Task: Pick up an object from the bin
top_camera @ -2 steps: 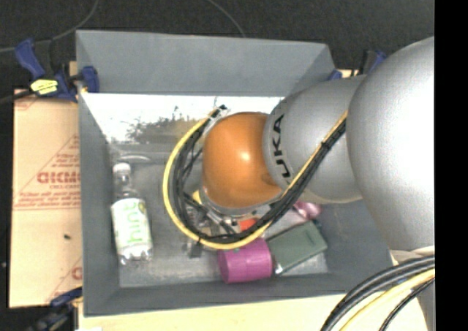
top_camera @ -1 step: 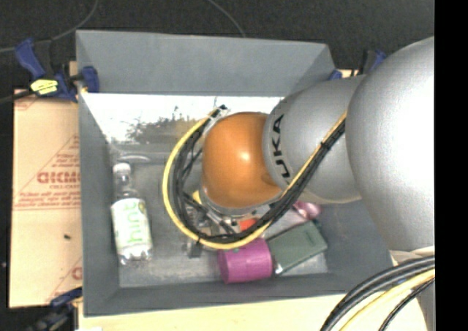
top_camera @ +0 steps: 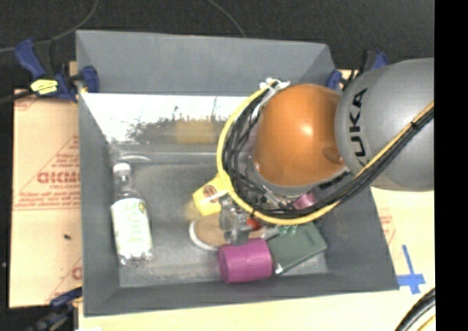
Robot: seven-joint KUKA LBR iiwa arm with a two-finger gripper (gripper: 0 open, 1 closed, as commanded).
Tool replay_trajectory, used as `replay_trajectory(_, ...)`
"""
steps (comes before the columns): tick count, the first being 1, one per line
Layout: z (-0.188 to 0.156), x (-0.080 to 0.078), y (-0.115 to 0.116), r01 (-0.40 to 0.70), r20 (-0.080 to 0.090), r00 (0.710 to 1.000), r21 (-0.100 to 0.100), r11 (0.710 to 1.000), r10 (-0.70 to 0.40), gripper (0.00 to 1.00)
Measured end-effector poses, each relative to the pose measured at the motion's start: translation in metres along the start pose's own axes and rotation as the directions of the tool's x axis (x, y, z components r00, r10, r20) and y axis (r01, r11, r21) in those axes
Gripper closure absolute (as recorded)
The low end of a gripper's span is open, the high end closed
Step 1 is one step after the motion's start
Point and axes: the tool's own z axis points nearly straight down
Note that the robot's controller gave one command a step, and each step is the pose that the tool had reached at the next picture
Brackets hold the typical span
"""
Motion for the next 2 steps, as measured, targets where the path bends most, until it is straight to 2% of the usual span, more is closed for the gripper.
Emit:
replay_trajectory(1, -0.015, -0.062, 0.0, 0.09, 0.012, 0.996, 0.0, 0.996, -0.09, 1.0)
replay_trajectory(2, 0.026, -0.07, -0.001, -0.106, 0.003, 0.994, -0.001, 0.994, 0.106, 0.0)
